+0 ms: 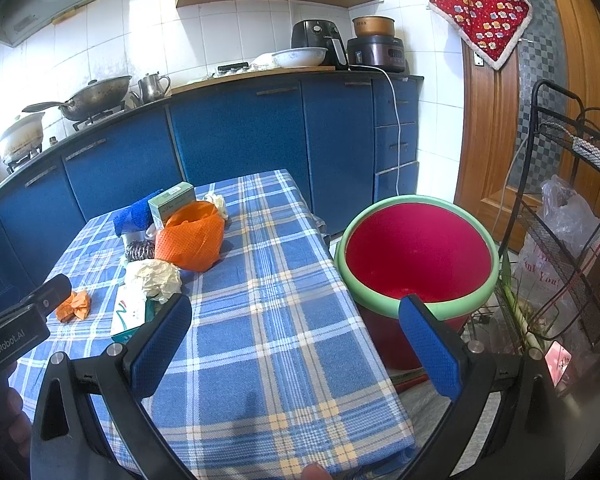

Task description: Collect trash

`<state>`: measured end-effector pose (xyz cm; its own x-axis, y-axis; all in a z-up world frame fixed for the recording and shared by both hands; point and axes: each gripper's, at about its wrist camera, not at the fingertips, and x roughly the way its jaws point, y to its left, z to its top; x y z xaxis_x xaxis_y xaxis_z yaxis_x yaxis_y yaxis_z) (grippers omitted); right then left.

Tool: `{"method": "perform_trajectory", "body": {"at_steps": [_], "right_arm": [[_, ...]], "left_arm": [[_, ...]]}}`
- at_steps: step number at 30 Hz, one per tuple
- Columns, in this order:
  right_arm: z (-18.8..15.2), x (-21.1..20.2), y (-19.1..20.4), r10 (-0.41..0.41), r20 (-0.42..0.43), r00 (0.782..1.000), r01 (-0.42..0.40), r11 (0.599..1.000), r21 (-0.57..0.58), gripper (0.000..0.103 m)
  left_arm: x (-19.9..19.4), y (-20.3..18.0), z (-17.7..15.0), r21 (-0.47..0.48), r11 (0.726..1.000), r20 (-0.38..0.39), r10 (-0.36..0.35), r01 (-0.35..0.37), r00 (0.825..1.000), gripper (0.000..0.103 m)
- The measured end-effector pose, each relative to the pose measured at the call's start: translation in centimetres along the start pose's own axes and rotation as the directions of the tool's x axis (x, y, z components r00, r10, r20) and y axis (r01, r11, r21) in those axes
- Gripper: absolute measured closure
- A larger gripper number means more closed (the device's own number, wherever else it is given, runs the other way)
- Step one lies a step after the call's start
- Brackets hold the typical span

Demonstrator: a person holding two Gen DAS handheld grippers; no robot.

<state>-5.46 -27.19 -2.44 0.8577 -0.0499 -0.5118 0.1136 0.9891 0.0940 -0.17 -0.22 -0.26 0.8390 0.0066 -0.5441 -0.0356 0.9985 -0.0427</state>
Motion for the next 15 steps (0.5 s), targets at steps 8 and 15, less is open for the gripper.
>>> {"method": "perform_trajectory", "body": {"at_steps": [8,15], "right_arm": [[-0.12,0.23,-0.21,-0.001,-0.002,1.0,0.001,1.0,0.001,0.001],[-0.36,0.5,-0.16,-0.001,-0.009,1.0,0.001,1.0,0.005,0.001]], "left_arm": [[0.08,0.01,-0.1,0.004,1.0,-0.009,-0.005,0.005,1.0,0.0],[0.61,-0.06,-0.09,0.011,1.0,-0.028,-0.008,0.008,1.0,0.0]]}}
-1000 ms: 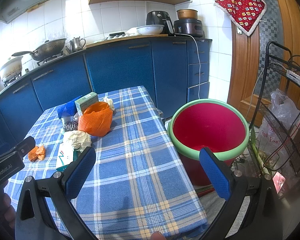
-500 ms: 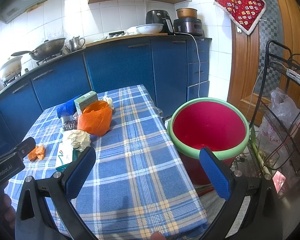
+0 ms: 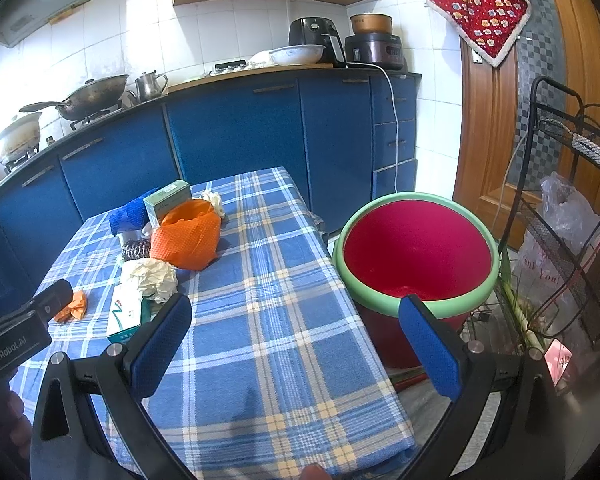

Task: Collect trash
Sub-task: 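Grasp the orange bow wrapper with the left gripper while the right gripper grasps the crumpled white paper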

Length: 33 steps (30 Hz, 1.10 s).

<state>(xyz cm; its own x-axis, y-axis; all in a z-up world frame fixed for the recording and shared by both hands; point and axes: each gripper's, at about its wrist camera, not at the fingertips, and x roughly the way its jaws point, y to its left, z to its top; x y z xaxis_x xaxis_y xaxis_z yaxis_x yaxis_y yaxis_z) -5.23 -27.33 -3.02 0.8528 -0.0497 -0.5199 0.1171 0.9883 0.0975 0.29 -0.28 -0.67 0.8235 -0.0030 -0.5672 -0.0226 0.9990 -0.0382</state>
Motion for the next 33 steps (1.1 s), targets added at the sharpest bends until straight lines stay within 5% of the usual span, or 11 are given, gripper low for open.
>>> {"method": "perform_trajectory", "body": {"at_steps": [10,24,33], "right_arm": [[0.4,2.0,0.5,-0.005,-0.053,0.999,0.005,1.0,-0.007,0.001],[0.3,6.0,3.4,0.004,-0.164,0.986,-0.017,0.997,-0.082,0.001],[0.7,8.3,6.5,0.044,-0.186,0.982,-0.063,0.993,-0.101,0.001]], "left_arm": [[1.1,1.7,0.6,0.001,1.0,-0.026,0.023,-0.023,0.999,0.0],[5.6,8.8,1.0,-0.064,0.988,-0.121,0.134,-0.142,0.984,0.0],[9.4,10.4,0.7,-0.081,0.989,-0.186,0.11,-0.127,0.976,0.003]]}}
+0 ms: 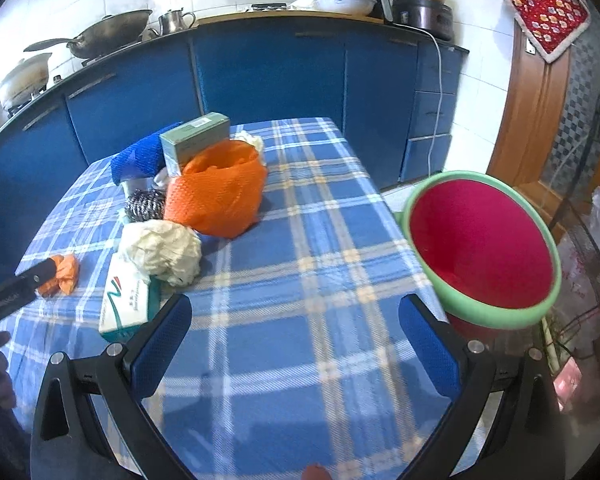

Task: Collect trash
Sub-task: 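Grasp the orange bow wrapper with the left gripper while the right gripper grasps the crumpled white paper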

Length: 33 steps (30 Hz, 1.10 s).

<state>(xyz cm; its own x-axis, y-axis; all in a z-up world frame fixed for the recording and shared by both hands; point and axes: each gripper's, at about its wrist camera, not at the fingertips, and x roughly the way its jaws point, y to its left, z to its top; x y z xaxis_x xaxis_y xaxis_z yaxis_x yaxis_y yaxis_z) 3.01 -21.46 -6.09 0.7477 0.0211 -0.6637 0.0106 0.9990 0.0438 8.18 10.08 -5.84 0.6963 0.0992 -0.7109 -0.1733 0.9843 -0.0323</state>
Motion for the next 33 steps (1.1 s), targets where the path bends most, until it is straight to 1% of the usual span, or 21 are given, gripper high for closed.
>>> {"method": "perform_trajectory", "body": {"at_steps": [7,10,11,13,14,16,19,22,24,25,27,30,31,33], "right_arm": [[1.5,2.0,2.4,0.067,-0.026,0.997,-0.067,0.998,0.005,0.001],[2.1,2.8,3.4,0.114,-0.041,0.993,-0.114,0.994,0.008,0.001],[2.3,3.1,3.8,0.142,-0.048,0.989,-0.141,0.99,0.009,0.001],[2.6,3.6,4.5,0.172,-0.056,0.984,-0.171,0.985,0.012,0.003],[2.7,3.9,4.8,0.185,-0.06,0.981,-0.184,0.983,0.014,0.004],[2.8,4.6,5.4,0.201,-0.07,0.977,-0.2,0.98,0.021,0.007],[2.7,5.7,5.9,0.214,-0.095,0.972,-0.211,0.977,0.037,0.012],[2.2,6.5,5.9,0.232,-0.122,0.965,-0.227,0.972,0.058,0.018],[1.9,7.0,6.0,0.249,-0.146,0.957,-0.241,0.968,0.07,0.029],[1.9,6.9,6.0,0.24,-0.137,0.961,-0.234,0.97,0.063,0.031],[1.9,7.0,6.0,0.255,-0.142,0.956,-0.247,0.966,0.071,0.034],[2.0,7.1,5.7,0.259,-0.136,0.956,-0.25,0.965,0.078,0.038],[2.0,7.1,5.7,0.262,-0.135,0.956,-0.253,0.964,0.081,0.041],[2.1,7.1,5.6,0.289,-0.138,0.947,-0.277,0.956,0.101,0.051]], "left_arm": [[2.3,-0.1,0.3,0.027,0.999,-0.049,-0.034,0.035,0.998,0.006],[3.2,-0.2,0.4,0.034,0.998,-0.072,-0.045,0.047,0.996,0.006],[3.5,-0.2,0.4,0.035,0.998,-0.079,-0.048,0.051,0.996,0.006],[3.8,-0.1,0.3,0.032,0.997,-0.099,-0.064,0.068,0.993,0.009],[4.0,0.0,0.3,0.027,0.996,-0.108,-0.079,0.082,0.991,0.017],[4.1,0.0,0.3,0.034,0.995,-0.107,-0.091,0.095,0.99,0.02],[4.3,-0.1,0.3,0.05,0.993,-0.109,-0.104,0.11,0.989,0.022],[4.1,-0.1,0.1,0.048,0.992,-0.103,-0.115,0.12,0.988,0.029],[4.0,-0.1,0.1,0.042,0.991,-0.097,-0.121,0.125,0.988,0.036],[4.0,0.0,0.1,0.039,0.991,-0.095,-0.122,0.126,0.988,0.037],[3.9,0.0,0.2,0.035,0.991,-0.093,-0.126,0.13,0.988,0.04],[3.8,0.1,0.0,0.031,0.99,-0.089,-0.133,0.136,0.987,0.044],[3.8,0.2,0.0,0.029,0.99,-0.086,-0.133,0.136,0.987,0.045],[3.5,0.2,-0.1,0.025,0.99,-0.075,-0.133,0.135,0.988,0.051]]}}
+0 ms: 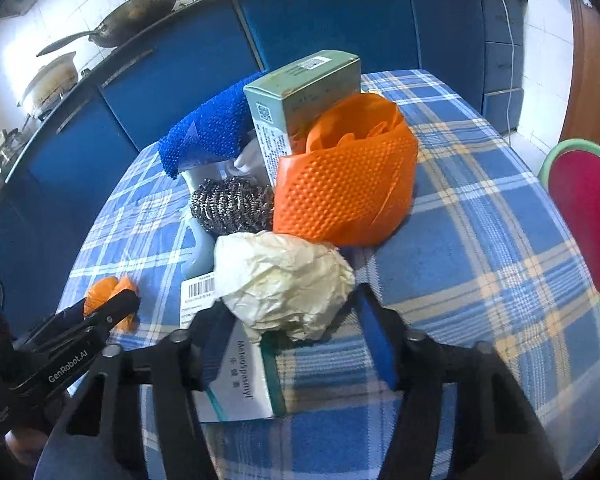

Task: Collect trash
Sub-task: 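Grasp the orange bow wrapper with the left gripper while the right gripper grasps the crumpled white paper, then carry both items over the red bucket and open both grippers to drop them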

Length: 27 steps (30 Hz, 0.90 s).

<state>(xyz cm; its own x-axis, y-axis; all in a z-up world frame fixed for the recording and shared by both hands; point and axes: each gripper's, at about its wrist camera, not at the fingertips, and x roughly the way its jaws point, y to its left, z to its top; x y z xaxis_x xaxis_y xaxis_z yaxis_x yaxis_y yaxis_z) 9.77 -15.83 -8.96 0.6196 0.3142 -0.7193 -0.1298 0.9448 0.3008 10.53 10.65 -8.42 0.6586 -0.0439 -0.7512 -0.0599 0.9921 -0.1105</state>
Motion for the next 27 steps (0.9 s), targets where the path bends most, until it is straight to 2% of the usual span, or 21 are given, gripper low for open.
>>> {"method": "perform_trajectory", "body": {"at_steps": [3,10,21,27], "right_arm": [[0.0,-0.2,0.4,-0.01,0.01,1.0,0.01,1.0,-0.019,0.054],[-0.5,-2.0,1.0,-0.013,0.049,0.999,0.016,0.999,-0.051,0.056],[-0.8,-6.5,0.3,-0.015,0.136,0.991,0.025,0.997,-0.069,0.055],[-0.9,-8.5,-1.3,-0.01,0.168,0.986,0.018,0.999,-0.048,0.055]], "left_arm": [[-0.6,0.1,-0.1,-0.006,1.0,0.015,-0.001,0.001,1.0,0.062],[-2.2,0.0,-0.3,-0.029,0.998,0.035,-0.056,0.057,0.998,0.083],[-5.2,-1.7,0.2,-0.01,0.996,0.098,-0.091,0.093,0.991,0.084],[-6.6,-3.8,0.7,0.017,0.991,0.115,-0.135,0.134,0.984,0.084]]}}
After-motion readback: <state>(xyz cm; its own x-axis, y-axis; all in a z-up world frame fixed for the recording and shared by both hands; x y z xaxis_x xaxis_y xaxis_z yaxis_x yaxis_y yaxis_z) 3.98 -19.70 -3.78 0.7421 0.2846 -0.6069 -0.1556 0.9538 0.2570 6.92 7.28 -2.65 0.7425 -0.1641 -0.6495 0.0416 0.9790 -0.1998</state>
